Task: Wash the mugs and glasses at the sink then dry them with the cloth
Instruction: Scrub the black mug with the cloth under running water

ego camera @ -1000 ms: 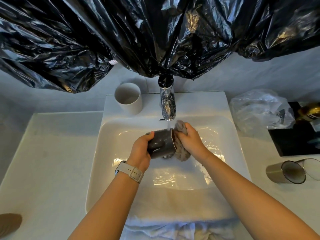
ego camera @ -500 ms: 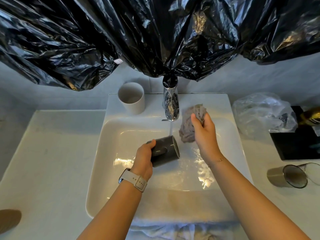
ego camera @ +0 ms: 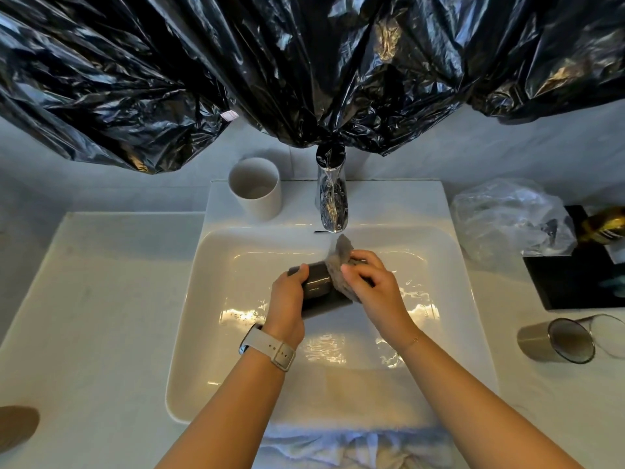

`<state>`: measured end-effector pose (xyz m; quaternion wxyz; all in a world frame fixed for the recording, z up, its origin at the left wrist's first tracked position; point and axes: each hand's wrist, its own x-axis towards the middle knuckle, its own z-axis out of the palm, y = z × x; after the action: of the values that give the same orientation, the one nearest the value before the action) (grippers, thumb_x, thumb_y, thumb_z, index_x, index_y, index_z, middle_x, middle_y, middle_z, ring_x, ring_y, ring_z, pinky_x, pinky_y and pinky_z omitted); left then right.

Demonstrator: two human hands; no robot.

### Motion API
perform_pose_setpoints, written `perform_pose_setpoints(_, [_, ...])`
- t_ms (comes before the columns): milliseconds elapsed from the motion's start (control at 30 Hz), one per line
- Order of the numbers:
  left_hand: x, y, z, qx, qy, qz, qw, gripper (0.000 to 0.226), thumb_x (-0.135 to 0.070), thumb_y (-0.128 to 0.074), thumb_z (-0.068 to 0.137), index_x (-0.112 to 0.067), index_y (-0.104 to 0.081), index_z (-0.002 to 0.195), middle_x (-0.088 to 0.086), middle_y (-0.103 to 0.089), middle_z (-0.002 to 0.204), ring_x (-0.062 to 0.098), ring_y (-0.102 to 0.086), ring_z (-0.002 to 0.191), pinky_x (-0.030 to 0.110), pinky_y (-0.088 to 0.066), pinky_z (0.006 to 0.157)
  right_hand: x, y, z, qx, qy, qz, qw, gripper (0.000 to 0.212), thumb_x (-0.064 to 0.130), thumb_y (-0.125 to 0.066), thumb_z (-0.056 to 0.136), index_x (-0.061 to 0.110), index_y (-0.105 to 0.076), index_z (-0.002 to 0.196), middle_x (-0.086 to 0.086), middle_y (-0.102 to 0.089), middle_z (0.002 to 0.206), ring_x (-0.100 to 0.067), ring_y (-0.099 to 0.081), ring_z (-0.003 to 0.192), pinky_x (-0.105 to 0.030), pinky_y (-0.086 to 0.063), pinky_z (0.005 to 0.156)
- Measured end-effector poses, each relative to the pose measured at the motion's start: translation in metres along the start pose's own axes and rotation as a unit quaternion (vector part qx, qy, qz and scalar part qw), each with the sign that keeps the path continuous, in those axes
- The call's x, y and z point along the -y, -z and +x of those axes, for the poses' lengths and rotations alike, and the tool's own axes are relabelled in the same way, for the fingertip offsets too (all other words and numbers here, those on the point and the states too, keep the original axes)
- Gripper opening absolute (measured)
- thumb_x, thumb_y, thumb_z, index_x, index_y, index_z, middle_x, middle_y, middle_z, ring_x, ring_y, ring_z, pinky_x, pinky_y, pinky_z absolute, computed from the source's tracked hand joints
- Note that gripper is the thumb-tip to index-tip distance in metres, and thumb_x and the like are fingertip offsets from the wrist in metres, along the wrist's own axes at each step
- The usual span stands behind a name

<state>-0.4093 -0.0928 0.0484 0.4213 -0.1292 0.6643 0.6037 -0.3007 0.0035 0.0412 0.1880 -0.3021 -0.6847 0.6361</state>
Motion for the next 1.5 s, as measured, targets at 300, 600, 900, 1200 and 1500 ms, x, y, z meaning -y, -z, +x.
perform_pose_setpoints(300, [-0.003,-0.003,-0.011,0.041,-0.141,0.021,0.989,0.02,-0.019,-0.05,0.102,-0.009,-0.065,0.11,0.012,-0.073,0.097,0.016,-0.072,0.082,0.028,-0.059,0.067,0.002,0.002,0.013,0.067,-0.143,0.086,0.984,0.067,0.051,-0.075,0.071,0.04,-0.049,0.132,0.001,-0.048,0.142,-0.013,-0.052,0.125,-0.035,-0.051,0.1])
perform_pose_setpoints(600, [0.013,0.001,-0.014,0.056,-0.273,0.138,0.951,0.015,-0.026,-0.054,0.1,-0.021,-0.06,0.112,0.001,-0.071,0.102,0.011,-0.069,0.095,0.029,-0.059,0.074,-0.001,0.0,0.025,0.1,-0.308,0.278,0.905,0.044,0.052,-0.063,0.087,0.019,-0.066,0.117,-0.013,-0.071,0.112,-0.028,-0.069,0.101,-0.043,-0.058,0.082])
perform_pose_setpoints(900, [-0.007,0.006,0.0,0.041,-0.099,-0.008,0.994,0.028,-0.021,-0.05,0.101,-0.003,-0.065,0.116,0.021,-0.071,0.11,0.034,-0.068,0.101,0.049,-0.055,0.092,-0.009,-0.006,0.002,0.047,-0.133,0.107,0.984,0.06,0.026,-0.079,0.077,0.026,-0.049,0.13,0.001,-0.062,0.122,-0.012,-0.062,0.111,-0.026,-0.056,0.087])
perform_pose_setpoints(1200, [0.011,0.005,-0.013,0.013,-0.335,0.172,0.926,0.026,-0.027,-0.052,0.101,-0.011,-0.057,0.12,0.007,-0.07,0.104,0.018,-0.067,0.1,0.034,-0.058,0.08,0.016,-0.005,0.037,0.157,-0.368,0.223,0.889,0.06,0.064,-0.069,0.075,0.023,-0.067,0.119,-0.012,-0.073,0.112,-0.029,-0.071,0.1,-0.043,-0.059,0.077])
perform_pose_setpoints(1500, [-0.017,0.014,0.005,0.036,-0.084,-0.045,0.995,0.024,-0.022,-0.05,0.101,-0.003,-0.063,0.107,0.013,-0.072,0.089,0.028,-0.069,0.084,0.043,-0.057,0.081,-0.012,-0.012,0.002,0.119,-0.218,0.118,0.961,0.063,0.052,-0.077,0.072,0.029,-0.052,0.125,-0.005,-0.068,0.118,-0.013,-0.07,0.098,-0.029,-0.058,0.074])
